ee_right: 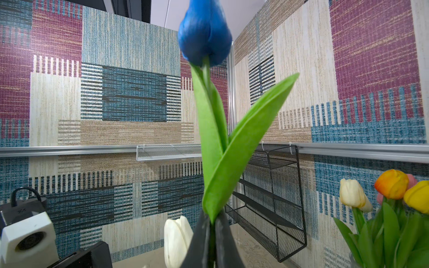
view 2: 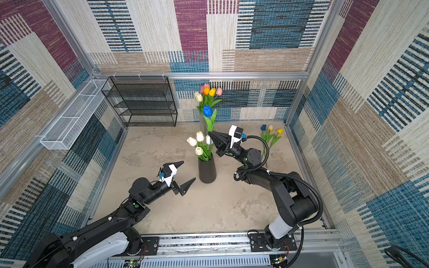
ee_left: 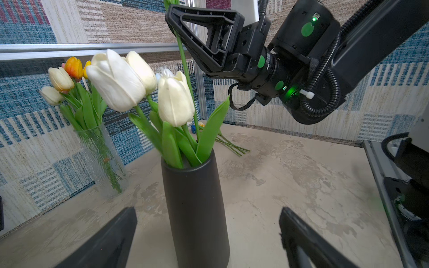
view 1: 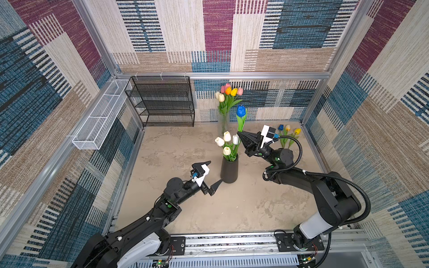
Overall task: Arrange the flowers into the vase
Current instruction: 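Lower the blue tulip stem into the black vase with the right gripper, then open the right gripper and raise it away from the vase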
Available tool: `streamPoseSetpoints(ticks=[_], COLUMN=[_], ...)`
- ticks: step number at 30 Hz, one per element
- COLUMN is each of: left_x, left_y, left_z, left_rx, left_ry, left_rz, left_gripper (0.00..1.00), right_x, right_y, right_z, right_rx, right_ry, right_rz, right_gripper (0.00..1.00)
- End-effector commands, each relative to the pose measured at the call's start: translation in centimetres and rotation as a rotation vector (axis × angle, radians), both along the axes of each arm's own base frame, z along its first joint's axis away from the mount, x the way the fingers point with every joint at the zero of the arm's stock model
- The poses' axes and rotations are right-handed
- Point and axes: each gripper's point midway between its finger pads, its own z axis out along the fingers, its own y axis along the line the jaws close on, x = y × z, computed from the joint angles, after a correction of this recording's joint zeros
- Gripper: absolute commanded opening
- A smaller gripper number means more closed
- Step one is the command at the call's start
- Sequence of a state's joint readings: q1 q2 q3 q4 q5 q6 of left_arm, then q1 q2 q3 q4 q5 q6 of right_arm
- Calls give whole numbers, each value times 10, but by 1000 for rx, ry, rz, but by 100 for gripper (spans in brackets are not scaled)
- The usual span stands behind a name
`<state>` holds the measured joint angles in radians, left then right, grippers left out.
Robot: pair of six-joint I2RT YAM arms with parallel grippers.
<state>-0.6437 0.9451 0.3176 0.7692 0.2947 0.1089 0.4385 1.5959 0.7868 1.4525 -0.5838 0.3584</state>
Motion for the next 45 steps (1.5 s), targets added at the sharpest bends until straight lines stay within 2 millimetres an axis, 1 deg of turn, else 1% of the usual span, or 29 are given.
streamPoseSetpoints(ticks=[1,9,16,22,28,30,35,38,42,45], left_x=[2,6,7,7,6,7,6,6,5,6], left_y=[0,-6,-6,-4,-5,-4,-5,-5,-5,-5], left_z=[2,1,0,-1,0,0,0,0,1,0], left_rx=[14,20,21,22,21,20,16,15,16,18], left_ry=[-22,-20,-19,-17,-21,-22,-18,-17,-18,-16], left_rz=[6,-2,-2,5,3,4,0,-2,-2,-2], left_gripper=[99,98,99,98,99,99,98,99,99,98], right_x=[-24,-17,-16,-18,-21,-21,-21,-19,-18,-18], right_y=[-12,-2,6,3,2,0,-4,-3,-8,-11], right_z=[28,3,-12,-21,-25,-26,-32,-35,-33,-33], right_rx=[62,12,-15,-23,-58,-66,-89,-109,-106,-113], right_ry=[-198,-161,-141,-112,-105,-101,-90,-78,-71,-68], right_rz=[-40,-17,7,-6,-33,-47,-83,-92,-127,-151], right_gripper=[0,0,0,13,20,24,26,32,33,39])
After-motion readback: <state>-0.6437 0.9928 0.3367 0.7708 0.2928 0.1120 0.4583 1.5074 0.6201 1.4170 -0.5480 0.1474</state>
